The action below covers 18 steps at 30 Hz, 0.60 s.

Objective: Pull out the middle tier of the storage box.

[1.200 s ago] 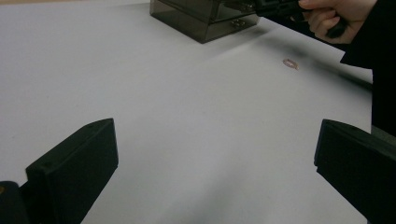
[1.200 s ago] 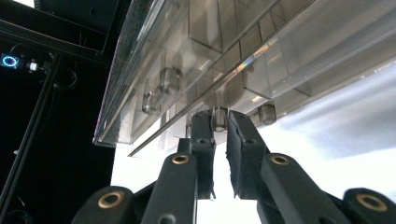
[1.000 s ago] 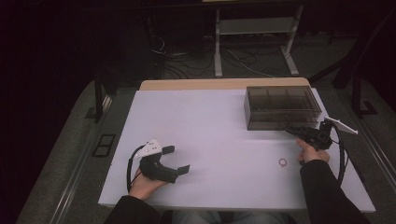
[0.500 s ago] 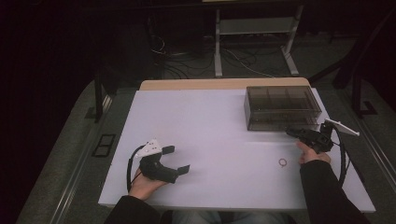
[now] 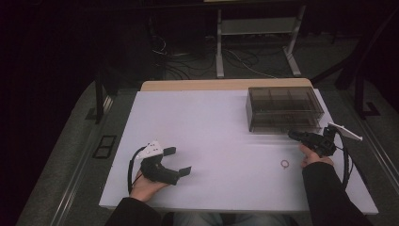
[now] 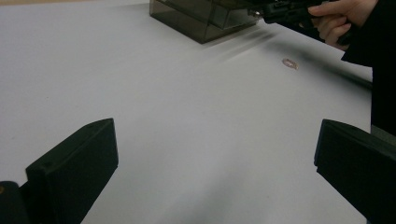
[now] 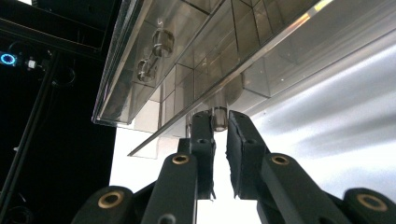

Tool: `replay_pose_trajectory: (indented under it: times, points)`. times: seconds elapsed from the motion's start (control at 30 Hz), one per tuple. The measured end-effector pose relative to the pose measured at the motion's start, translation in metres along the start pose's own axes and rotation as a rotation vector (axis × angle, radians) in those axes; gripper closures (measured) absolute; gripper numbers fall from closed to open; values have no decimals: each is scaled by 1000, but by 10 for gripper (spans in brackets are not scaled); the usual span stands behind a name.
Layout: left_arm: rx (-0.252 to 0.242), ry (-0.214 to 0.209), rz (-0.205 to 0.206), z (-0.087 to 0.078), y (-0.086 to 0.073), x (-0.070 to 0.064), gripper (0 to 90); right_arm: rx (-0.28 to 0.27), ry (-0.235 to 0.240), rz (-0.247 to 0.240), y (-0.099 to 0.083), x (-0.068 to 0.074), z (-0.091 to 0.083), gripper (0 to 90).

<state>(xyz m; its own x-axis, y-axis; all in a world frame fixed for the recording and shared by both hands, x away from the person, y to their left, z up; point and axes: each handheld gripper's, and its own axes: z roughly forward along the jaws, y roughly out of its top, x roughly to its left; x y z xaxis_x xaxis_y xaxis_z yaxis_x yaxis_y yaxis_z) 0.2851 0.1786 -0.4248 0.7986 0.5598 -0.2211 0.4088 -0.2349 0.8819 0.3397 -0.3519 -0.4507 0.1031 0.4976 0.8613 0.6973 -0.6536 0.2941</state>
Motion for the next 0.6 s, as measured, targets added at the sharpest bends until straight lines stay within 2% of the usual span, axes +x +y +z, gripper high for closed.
replay_pose_trajectory:
  times: [0.17, 0.33, 0.47, 0.6]
  points:
    - [1, 1, 0, 0, 0, 0, 0, 4, 1, 2, 0, 0, -1, 797]
    - [2, 2, 0, 0, 0, 0, 0, 9, -5, -19, 0, 1, -2, 787]
    - [2, 1, 1, 0, 0, 0, 0, 4, -17, -42, -2, 3, -4, 750]
    - [3, 2, 1, 0, 0, 0, 0, 13, -33, -42, -3, 5, -5, 690]
